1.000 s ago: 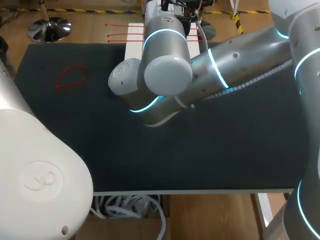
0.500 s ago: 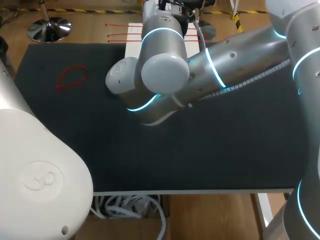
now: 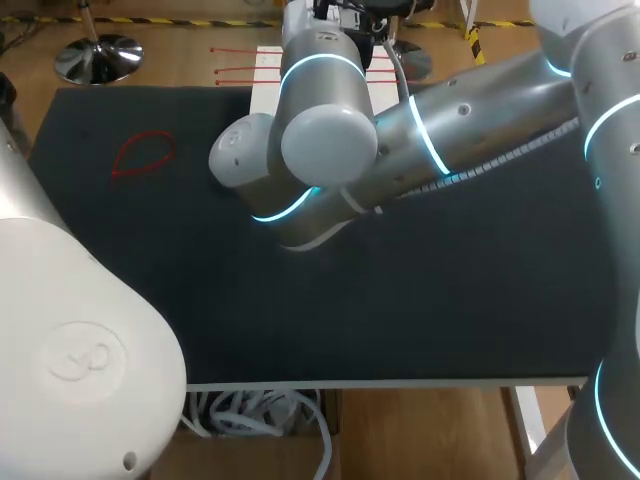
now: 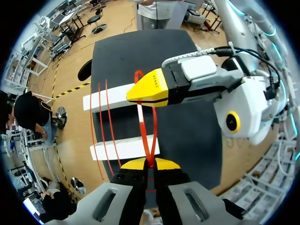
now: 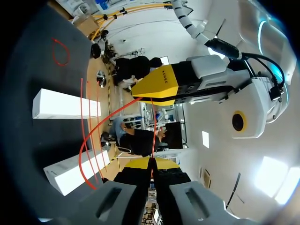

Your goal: Grab the tape and strap the tape.

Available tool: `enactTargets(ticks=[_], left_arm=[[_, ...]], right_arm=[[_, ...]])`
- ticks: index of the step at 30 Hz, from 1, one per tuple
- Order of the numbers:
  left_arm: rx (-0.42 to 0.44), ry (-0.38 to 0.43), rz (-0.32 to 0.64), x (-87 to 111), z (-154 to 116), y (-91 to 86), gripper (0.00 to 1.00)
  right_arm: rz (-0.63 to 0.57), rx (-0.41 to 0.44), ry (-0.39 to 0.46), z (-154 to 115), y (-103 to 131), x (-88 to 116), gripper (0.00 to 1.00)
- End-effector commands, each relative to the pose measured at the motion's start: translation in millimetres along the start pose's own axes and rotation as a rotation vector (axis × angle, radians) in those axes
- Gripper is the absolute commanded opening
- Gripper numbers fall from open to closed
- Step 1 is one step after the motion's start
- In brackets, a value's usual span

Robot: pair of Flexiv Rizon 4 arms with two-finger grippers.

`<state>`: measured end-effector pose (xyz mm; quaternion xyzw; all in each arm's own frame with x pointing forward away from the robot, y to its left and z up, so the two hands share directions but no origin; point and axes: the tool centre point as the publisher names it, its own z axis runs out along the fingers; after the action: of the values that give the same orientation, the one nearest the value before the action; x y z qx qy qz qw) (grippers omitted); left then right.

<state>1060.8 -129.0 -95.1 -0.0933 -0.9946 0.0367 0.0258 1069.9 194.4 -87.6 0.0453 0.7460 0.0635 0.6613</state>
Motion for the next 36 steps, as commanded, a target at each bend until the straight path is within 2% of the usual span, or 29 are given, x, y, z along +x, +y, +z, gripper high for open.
enactTargets(ticks=[1, 36], left_arm=[[-0.004, 0.003, -0.001, -0.3, -1.0, -1.0, 0.0], [-0.004, 0.003, -0.001, -0.3, -1.0, -1.0, 0.0]], right_arm=[[-0.004, 0.001, 0.01, -2.2, 0.6, -3.0, 0.0], [-0.007, 0.012, 0.01, -2.3, -5.7, -5.6, 0.0]])
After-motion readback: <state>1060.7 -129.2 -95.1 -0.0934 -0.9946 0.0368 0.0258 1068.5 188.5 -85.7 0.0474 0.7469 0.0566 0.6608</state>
